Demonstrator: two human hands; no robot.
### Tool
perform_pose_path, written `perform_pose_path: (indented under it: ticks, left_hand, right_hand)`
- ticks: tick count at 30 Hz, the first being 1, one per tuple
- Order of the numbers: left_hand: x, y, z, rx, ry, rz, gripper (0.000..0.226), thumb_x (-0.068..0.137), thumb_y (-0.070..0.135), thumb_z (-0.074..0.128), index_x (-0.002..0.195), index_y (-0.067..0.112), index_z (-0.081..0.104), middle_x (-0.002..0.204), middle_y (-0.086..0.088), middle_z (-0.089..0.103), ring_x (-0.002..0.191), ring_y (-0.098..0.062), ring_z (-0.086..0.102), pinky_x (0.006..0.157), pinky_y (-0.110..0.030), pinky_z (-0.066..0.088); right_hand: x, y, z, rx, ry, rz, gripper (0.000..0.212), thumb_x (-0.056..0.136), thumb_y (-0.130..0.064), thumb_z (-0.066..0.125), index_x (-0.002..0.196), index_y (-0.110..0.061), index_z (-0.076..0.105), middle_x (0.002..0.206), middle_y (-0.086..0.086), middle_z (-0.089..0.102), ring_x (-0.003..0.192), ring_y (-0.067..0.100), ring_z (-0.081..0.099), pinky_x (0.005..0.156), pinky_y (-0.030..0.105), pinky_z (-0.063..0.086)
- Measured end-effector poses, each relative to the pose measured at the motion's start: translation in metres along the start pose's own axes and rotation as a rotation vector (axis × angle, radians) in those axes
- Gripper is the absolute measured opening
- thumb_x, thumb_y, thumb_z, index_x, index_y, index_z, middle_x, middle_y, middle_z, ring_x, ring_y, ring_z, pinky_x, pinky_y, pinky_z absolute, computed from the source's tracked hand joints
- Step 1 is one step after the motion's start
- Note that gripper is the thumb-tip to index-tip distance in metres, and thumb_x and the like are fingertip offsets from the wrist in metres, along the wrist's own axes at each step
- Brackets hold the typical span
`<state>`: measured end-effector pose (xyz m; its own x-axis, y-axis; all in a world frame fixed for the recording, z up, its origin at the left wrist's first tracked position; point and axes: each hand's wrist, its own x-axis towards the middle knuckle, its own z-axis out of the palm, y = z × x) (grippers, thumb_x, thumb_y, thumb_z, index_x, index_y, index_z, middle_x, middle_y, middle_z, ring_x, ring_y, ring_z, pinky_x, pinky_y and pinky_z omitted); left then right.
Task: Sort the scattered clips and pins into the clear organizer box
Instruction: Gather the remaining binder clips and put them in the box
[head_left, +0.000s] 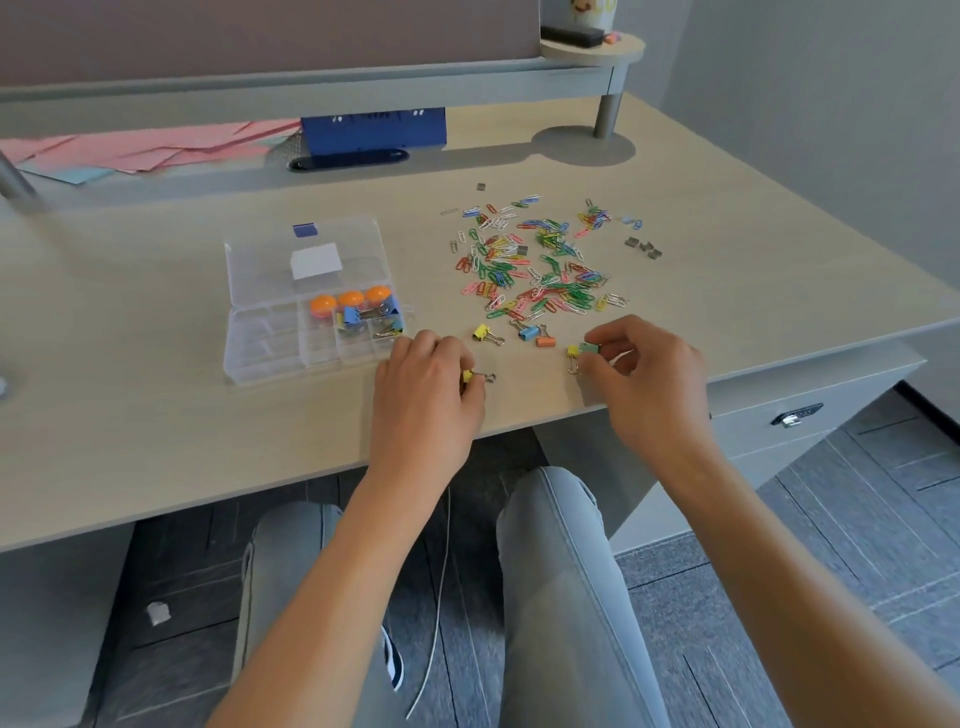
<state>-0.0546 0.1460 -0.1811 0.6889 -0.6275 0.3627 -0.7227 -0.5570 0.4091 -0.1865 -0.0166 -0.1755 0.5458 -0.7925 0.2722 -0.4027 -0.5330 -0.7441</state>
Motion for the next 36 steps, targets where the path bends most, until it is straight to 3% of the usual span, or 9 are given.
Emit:
perform_pose_path:
  ticks: [9,13,17,20,23,25,29,32,36]
  left_hand:
    - [-0.013,-0.024,-0.024,-0.022,-0.072,0.019,0.030,0.097,0.033,0.060,0.123,0.019,0.065,0.108,0.003,0.060,0.104,-0.019,0.053,0.088,-0.039,0.048]
    - [-0.018,-0.036,-0.033,-0.034,-0.073,0.041,0.025,0.096,0.027,0.061,0.118,0.018,0.070,0.113,0.003,0.061,0.103,-0.018,0.054,0.087,-0.040,0.050]
    - [-0.026,-0.049,-0.041,-0.028,-0.026,0.011,0.021,0.092,0.023,0.060,0.111,0.018,0.069,0.104,0.005,0.058,0.095,-0.018,0.054,0.079,-0.038,0.048]
    - [-0.030,-0.064,-0.044,-0.035,0.014,-0.004,0.023,0.088,0.023,0.062,0.109,0.017,0.069,0.101,0.004,0.058,0.095,-0.019,0.053,0.077,-0.039,0.048]
    - [-0.029,-0.077,-0.045,-0.035,0.088,0.009,0.022,0.086,0.021,0.066,0.106,0.012,0.071,0.100,0.001,0.060,0.099,-0.022,0.052,0.080,-0.042,0.050]
    - [-0.026,-0.083,-0.044,-0.011,0.128,0.019,0.020,0.083,0.020,0.069,0.101,0.011,0.072,0.103,-0.001,0.061,0.103,-0.025,0.050,0.083,-0.045,0.049]
    - [-0.019,-0.093,-0.041,-0.006,0.103,0.044,0.016,0.081,0.021,0.068,0.095,0.014,0.072,0.133,-0.006,0.058,0.135,-0.027,0.040,0.108,-0.051,0.037]
    - [-0.019,-0.096,-0.038,-0.044,0.054,0.020,0.014,0.083,0.021,0.065,0.095,0.016,0.070,0.142,-0.005,0.055,0.142,-0.025,0.038,0.121,-0.052,0.020]
    - [-0.021,-0.098,-0.039,-0.073,0.059,0.021,0.013,0.082,0.017,0.066,0.095,0.014,0.069,0.140,-0.006,0.057,0.137,-0.024,0.047,0.123,-0.052,0.018]
  right_hand:
    - [0.005,-0.049,0.031,0.229,-0.098,-0.026,0.014,0.088,-0.025,0.075,0.102,-0.030,0.074,0.084,-0.014,0.071,0.072,0.002,0.063,0.065,0.016,0.050]
    - [0.011,-0.075,0.052,0.282,-0.163,-0.029,0.015,0.087,-0.021,0.075,0.101,-0.027,0.076,0.085,-0.010,0.074,0.079,0.011,0.068,0.070,0.021,0.055]
    - [0.016,-0.100,0.075,0.357,-0.239,0.009,0.013,0.083,-0.014,0.077,0.095,-0.016,0.073,0.079,0.002,0.076,0.064,0.008,0.069,0.058,0.015,0.049]
    - [0.022,-0.117,0.094,0.356,-0.286,-0.007,0.012,0.082,-0.016,0.079,0.092,-0.015,0.073,0.078,0.000,0.076,0.066,0.012,0.071,0.062,0.022,0.050]
    - [0.027,-0.130,0.109,0.260,-0.292,-0.102,0.009,0.081,-0.023,0.081,0.088,-0.019,0.077,0.077,-0.004,0.074,0.064,0.002,0.064,0.061,0.014,0.048]
    - [0.031,-0.136,0.118,0.233,-0.295,-0.121,0.010,0.080,-0.025,0.082,0.086,-0.018,0.078,0.076,-0.004,0.074,0.063,0.001,0.062,0.061,0.016,0.050]
    - [0.039,-0.141,0.133,0.092,-0.318,-0.139,0.008,0.076,-0.028,0.083,0.079,-0.023,0.077,0.070,-0.007,0.073,0.068,0.013,0.069,0.072,0.042,0.061]
    - [0.041,-0.144,0.139,-0.038,-0.332,-0.150,0.010,0.074,-0.032,0.083,0.074,-0.027,0.075,0.068,-0.010,0.071,0.069,0.013,0.069,0.071,0.042,0.061]
    - [0.040,-0.148,0.143,-0.156,-0.330,-0.188,0.007,0.072,-0.033,0.079,0.070,-0.029,0.074,0.068,-0.010,0.070,0.069,0.015,0.068,0.069,0.042,0.061]
